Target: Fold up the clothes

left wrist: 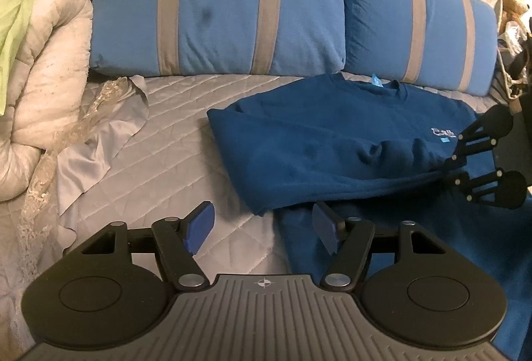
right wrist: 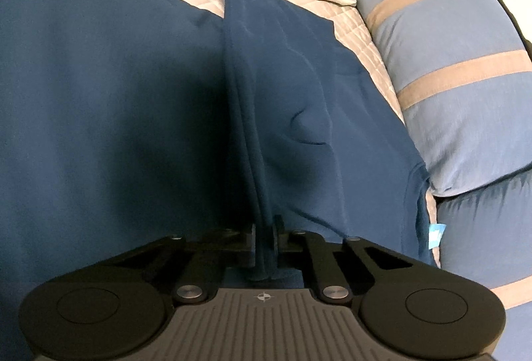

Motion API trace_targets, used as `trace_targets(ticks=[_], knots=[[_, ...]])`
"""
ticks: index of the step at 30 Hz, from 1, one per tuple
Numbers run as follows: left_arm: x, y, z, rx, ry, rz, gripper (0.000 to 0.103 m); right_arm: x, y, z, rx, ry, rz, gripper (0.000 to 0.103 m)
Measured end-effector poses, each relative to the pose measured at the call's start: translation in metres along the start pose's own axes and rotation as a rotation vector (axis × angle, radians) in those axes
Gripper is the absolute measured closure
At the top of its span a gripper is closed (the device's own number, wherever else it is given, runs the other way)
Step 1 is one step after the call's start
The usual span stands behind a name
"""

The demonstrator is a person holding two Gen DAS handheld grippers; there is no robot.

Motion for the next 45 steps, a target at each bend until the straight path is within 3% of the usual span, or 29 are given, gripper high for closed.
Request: trace_targets(ticks=[17,22,31,34,36,38,41,45], knots=[[-0.006,-0.020,-0.010,-0.034,-0.035,0.026,0.038,-0.023,0.023,-0.043,0.116,-0.046,-0.019,0.095],[-0.005,-0.043,-0.012,-0.004,-0.070,0.033,0.038,-0.037,0.034,-0.059,0.182,-0.049,-0.044,0.095],[-0.018,-0.087,0.006,-0.064,-0.027,0.042,0.038,-0.068,0.070,-0.103,0.348,-0.101,-0.130,0.095],[-0.026,-0.095,0.021,0.006,0.136,0.013,0.038,-0.077,0.086,-0.125,0.425,-0.139,-0.166,0.095],[-0.031,-0.098,0.035,0.081,0.315,-0.020,0.038,-0.082,0.097,-0.139,0.477,-0.169,-0.192,0.095],[-0.034,-0.099,0.048,0.101,0.438,-0.055,0.038,-0.085,0.111,-0.154,0.524,-0.207,-0.223,0.095],[-0.036,-0.096,0.050,0.086,0.433,-0.066,0.038,-0.084,0.128,-0.167,0.552,-0.236,-0.248,0.095],[-0.035,-0.089,0.024,0.188,0.303,-0.071,0.038,-0.079,0.136,-0.173,0.561,-0.238,-0.247,0.094]])
Point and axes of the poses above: each gripper's, at about its wrist camera, not at the fingertips, and y roughly against the way its jaws point, z to its left, x to its underside, the point moved 8 cm from there along -y, roughly the way its jaws point, and after that the axes turned 3 degrees about -y, right-handed, at the moved point
